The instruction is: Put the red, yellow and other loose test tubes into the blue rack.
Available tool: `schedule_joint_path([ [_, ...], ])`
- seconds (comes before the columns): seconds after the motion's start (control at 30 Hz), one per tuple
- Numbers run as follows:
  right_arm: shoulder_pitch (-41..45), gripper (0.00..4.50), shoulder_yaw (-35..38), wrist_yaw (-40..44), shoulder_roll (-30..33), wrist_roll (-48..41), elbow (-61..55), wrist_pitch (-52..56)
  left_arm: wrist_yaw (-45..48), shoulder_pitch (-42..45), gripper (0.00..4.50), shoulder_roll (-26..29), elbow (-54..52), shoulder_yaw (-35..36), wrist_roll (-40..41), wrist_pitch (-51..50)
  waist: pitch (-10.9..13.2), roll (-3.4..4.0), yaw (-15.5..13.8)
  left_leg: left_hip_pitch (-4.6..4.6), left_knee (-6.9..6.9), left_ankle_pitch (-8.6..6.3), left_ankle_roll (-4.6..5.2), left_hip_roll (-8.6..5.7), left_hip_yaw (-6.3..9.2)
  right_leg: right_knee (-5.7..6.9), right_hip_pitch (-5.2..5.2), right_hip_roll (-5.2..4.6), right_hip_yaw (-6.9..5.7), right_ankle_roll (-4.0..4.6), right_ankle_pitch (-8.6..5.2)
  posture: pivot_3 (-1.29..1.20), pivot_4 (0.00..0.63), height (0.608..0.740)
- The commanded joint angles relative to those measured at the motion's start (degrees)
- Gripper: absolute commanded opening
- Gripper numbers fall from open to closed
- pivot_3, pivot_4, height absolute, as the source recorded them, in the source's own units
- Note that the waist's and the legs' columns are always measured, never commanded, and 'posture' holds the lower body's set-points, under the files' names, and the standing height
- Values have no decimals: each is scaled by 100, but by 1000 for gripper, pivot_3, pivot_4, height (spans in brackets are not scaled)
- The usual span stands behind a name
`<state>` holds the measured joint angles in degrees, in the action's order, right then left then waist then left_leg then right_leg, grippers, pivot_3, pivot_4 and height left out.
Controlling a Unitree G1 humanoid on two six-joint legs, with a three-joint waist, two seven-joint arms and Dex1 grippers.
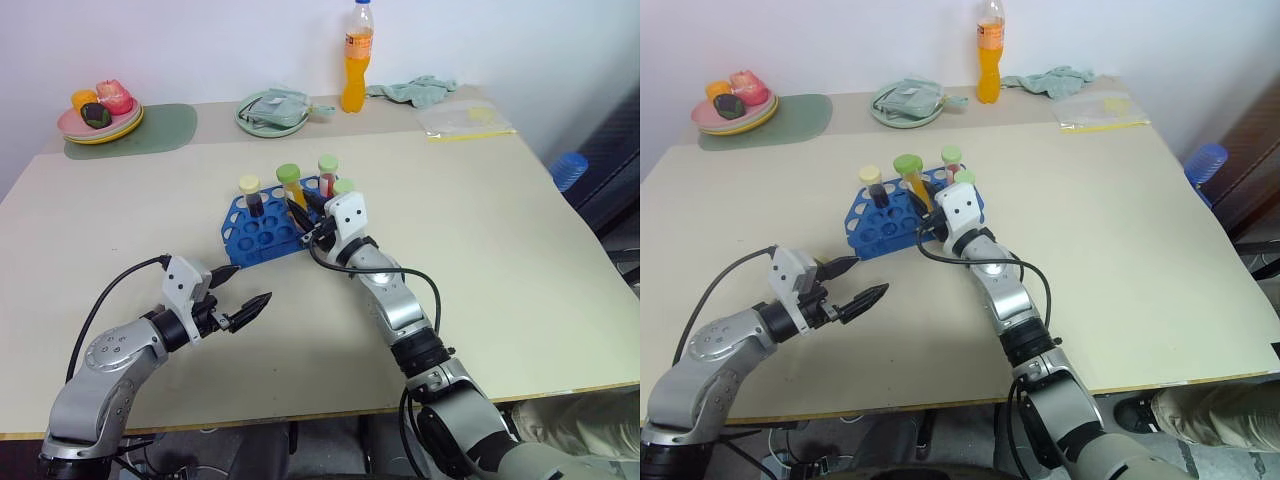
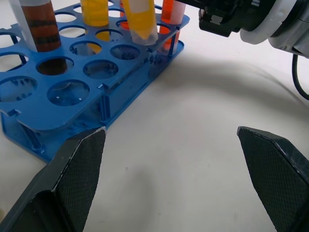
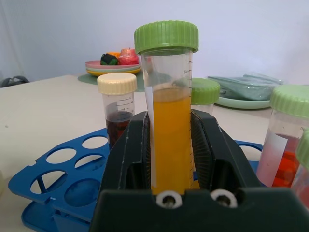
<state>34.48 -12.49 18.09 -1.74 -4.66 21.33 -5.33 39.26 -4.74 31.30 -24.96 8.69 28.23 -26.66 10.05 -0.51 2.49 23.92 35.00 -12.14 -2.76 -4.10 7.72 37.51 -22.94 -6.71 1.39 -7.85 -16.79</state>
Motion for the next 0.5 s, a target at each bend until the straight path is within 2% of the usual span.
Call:
schedule_joint_path([
  [0.03,10,1776,94,39,-102,-29,-137,-92,-11,37,4500,9,-175,49,49,88,0,0,1,0,0,0,0,0,0,0,0,0,0,0,0,0,150,740],
  [0.2,-10,4158,137,10,-152,-15,-230,-197,-16,32,4500,0,-188,26,46,83,0,0,1,0,0,0,0,0,0,0,0,0,0,0,0,0,150,740],
  [0.23,-14,4438,142,-7,-166,-8,-269,-208,-15,35,4500,-1,-186,22,46,83,0,0,2,0,0,0,0,0,0,0,0,0,0,0,0,0,150,740],
  [0.37,-60,4438,109,42,-152,20,-503,-174,-18,46,4500,-1,-175,28,50,83,0,0,-2,0,0,0,0,0,0,1,-1,0,0,0,0,0,150,740],
  [0.5,-96,4438,243,13,-175,-194,-781,402,-24,21,4500,-5,-194,23,44,89,0,0,1,0,0,0,0,0,0,1,-1,0,0,0,0,0,150,740],
])
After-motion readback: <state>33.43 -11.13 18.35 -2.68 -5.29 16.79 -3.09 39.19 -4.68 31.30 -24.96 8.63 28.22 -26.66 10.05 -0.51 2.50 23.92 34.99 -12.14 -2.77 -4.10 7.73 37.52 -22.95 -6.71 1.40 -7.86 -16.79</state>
